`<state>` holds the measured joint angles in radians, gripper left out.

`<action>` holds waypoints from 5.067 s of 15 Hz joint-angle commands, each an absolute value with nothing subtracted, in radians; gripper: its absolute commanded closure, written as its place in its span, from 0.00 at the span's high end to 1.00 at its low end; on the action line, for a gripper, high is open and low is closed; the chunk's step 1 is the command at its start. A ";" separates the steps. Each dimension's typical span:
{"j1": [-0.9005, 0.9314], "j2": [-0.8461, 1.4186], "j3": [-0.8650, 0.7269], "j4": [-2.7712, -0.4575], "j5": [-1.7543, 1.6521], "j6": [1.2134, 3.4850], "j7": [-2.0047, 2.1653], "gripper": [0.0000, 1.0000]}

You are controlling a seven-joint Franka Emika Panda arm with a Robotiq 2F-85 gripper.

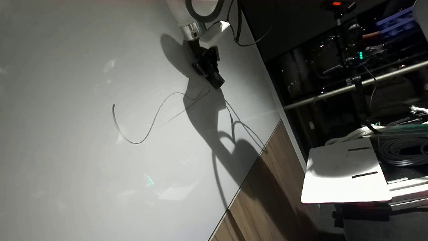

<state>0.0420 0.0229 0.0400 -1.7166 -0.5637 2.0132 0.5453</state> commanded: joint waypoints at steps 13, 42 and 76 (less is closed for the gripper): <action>0.357 0.372 0.192 -1.302 -0.592 1.927 0.669 0.29; 0.402 0.391 0.105 -0.969 -0.476 1.731 0.427 0.29; 0.331 0.177 0.004 -1.599 -0.527 1.980 0.594 0.29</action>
<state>0.3940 0.2649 0.0540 -1.4690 -0.4876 1.8476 0.5824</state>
